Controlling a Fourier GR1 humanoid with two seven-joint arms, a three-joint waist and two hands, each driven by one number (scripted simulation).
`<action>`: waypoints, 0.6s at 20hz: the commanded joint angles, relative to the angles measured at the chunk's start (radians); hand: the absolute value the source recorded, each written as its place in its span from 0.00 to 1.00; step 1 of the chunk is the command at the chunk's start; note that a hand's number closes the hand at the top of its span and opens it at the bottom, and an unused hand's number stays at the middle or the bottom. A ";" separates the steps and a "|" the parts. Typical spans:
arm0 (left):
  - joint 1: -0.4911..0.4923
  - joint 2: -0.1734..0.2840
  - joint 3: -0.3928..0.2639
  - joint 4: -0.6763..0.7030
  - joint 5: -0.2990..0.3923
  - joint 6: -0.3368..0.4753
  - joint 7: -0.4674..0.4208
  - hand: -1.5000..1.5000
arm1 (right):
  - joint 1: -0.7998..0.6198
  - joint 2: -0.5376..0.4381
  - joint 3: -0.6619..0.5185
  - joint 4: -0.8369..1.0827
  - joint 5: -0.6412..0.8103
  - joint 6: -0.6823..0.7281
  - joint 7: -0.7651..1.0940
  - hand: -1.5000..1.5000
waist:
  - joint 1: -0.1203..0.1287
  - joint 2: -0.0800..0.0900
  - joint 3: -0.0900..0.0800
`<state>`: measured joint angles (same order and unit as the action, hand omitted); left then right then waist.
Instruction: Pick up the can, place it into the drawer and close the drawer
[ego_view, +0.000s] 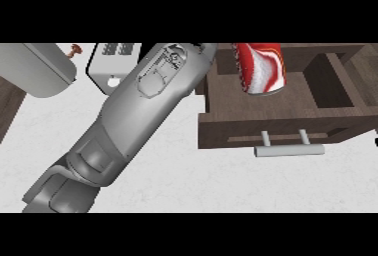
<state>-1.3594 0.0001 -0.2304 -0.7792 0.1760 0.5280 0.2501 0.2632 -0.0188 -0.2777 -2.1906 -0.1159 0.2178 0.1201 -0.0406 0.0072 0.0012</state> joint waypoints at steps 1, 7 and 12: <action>-0.049 0.000 -0.013 0.064 0.023 -0.012 -0.010 1.00 | 0.001 -0.002 -0.005 0.080 0.041 0.017 -0.067 0.00 | 0.012 -0.002 0.000; -0.105 0.000 -0.064 0.230 0.129 0.023 -0.122 1.00 | -0.001 0.005 0.007 0.058 0.031 0.023 -0.077 0.00 | -0.024 0.006 0.001; -0.143 0.000 -0.111 0.317 0.189 0.018 -0.135 1.00 | -0.108 -0.014 0.011 0.094 0.029 -0.012 -0.016 0.00 | -0.035 0.013 0.001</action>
<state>-1.4821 0.0001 -0.3221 -0.5359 0.3233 0.5550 0.1463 0.1946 -0.0221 -0.2640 -2.1307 -0.0822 0.2055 0.1061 -0.0660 0.0148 0.0022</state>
